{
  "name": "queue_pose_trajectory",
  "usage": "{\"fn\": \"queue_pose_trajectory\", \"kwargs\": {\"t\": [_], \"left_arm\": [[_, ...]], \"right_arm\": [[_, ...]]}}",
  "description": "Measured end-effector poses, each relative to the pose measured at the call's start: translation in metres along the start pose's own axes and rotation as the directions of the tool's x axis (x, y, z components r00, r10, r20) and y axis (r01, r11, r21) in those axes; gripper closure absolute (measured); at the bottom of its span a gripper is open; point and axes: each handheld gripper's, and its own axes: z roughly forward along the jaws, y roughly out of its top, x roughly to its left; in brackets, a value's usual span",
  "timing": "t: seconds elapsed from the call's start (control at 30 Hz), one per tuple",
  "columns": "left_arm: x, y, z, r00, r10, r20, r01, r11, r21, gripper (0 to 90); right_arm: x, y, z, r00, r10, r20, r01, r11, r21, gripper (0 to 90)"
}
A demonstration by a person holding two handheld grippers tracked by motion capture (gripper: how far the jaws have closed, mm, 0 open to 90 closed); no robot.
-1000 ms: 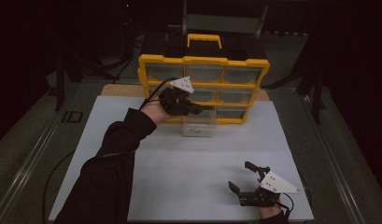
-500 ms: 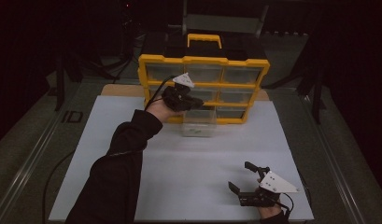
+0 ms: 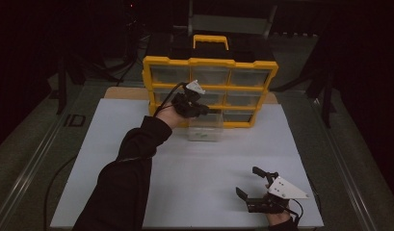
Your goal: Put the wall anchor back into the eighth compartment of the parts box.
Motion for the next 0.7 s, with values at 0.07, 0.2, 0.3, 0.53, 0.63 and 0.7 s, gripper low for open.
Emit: {"fn": "queue_pose_trajectory", "kwargs": {"t": [0.07, 0.2, 0.3, 0.53, 0.63, 0.7], "left_arm": [[0.0, -0.002, 0.004, 1.0, -0.005, -0.003, 0.005, 1.0, 0.006, 84.0], [0.001, -0.007, 0.011, 0.9999, 0.002, -0.016, -0.001, 0.9992, 0.04, 84.0], [0.003, -0.01, 0.014, 0.9999, -0.01, -0.011, 0.011, 0.9989, 0.046, 84.0], [0.001, -0.014, 0.025, 0.9994, -0.015, -0.032, 0.018, 0.9964, 0.083, 84.0], [0.003, -0.015, 0.027, 0.9989, -0.024, -0.04, 0.028, 0.9955, 0.091, 83.9], [0.003, -0.015, 0.026, 0.9991, -0.028, -0.033, 0.03, 0.996, 0.085, 83.9]], "right_arm": [[0.0, 0.0, 0.0, 1.0, -0.001, -0.001, 0.001, 1.0, -0.001, 8.2], [0.0, 0.0, 0.0, 1.0, 0.0, -0.002, 0.0, 1.0, -0.001, 8.2], [0.0, 0.0, 0.0, 1.0, 0.0, -0.004, 0.0, 1.0, 0.002, 8.2], [0.0, -0.001, 0.0, 1.0, 0.002, -0.006, -0.002, 1.0, 0.006, 8.2], [-0.001, -0.001, 0.0, 1.0, 0.006, -0.007, -0.006, 1.0, 0.009, 8.2], [-0.001, -0.001, 0.001, 1.0, 0.005, -0.007, -0.005, 1.0, 0.009, 8.2]]}}
